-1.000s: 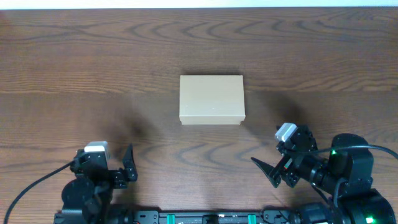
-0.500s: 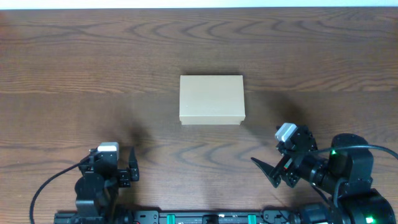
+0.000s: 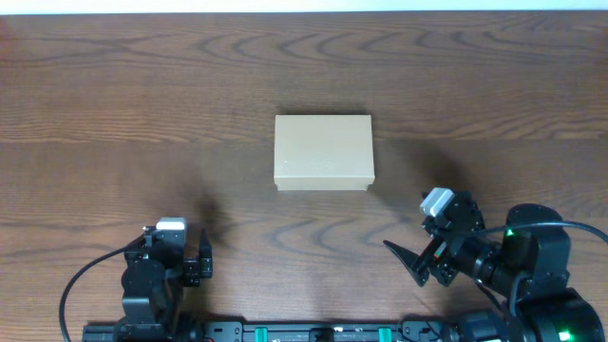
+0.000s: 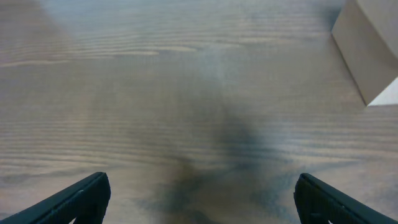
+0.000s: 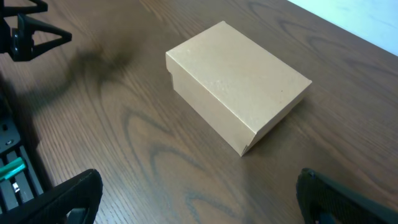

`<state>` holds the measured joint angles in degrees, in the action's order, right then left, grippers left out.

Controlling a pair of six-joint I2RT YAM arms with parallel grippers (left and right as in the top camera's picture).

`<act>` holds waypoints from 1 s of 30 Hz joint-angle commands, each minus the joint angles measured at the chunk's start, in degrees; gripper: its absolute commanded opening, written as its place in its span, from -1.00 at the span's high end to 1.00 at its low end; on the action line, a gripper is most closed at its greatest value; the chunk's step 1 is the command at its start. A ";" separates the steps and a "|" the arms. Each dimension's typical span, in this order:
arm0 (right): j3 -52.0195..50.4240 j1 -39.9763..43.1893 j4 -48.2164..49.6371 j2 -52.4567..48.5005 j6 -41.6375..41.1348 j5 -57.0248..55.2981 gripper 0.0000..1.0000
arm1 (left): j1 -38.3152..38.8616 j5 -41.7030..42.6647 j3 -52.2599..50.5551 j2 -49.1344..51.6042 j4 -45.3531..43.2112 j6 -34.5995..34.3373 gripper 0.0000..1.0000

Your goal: Pack container

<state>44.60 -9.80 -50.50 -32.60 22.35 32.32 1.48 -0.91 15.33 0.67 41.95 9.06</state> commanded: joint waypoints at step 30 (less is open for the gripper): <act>-0.15 0.50 -0.04 0.02 -0.90 0.04 -0.98 | -0.44 -5.20 -6.05 -0.46 -1.55 -12.48 -0.91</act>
<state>44.60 -9.80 -50.52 -32.60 22.35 32.29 1.28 -6.02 9.98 0.58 40.23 -2.79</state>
